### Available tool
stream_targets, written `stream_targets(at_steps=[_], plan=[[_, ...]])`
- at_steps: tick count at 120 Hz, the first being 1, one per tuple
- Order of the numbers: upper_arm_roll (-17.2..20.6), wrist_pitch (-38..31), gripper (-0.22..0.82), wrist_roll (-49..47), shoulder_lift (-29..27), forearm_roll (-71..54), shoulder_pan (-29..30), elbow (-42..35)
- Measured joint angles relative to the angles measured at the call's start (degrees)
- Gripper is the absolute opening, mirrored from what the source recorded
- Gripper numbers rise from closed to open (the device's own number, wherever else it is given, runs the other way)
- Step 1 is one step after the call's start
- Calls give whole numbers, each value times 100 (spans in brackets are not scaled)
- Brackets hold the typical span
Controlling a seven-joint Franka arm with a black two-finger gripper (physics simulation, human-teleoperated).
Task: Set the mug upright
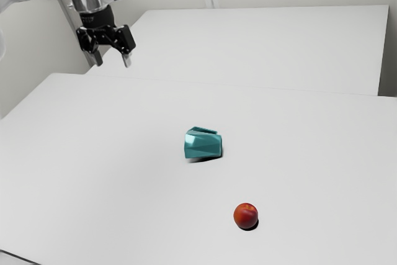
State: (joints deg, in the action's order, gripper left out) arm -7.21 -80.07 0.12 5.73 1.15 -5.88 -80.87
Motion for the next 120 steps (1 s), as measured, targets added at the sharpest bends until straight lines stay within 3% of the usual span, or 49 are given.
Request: stream_targets(at_steps=[9, 24, 54, 64, 86, 120], plan=[[-274, -209, 60, 1, -69, 147, -239, -441], [-354, -735, 60, 26, -87, 711, -335, -1321], [-932, -2262, 60, 875, -49, 3928, -197, -3590], [-1041, -2540, 60, 1210, 45, 4565, -190, -3749], [-1113, -3112, 60, 1995, 984, 5957, -286, -3479], [-1115, -3145, 60, 2897, 1103, 7283, -174, -3857]])
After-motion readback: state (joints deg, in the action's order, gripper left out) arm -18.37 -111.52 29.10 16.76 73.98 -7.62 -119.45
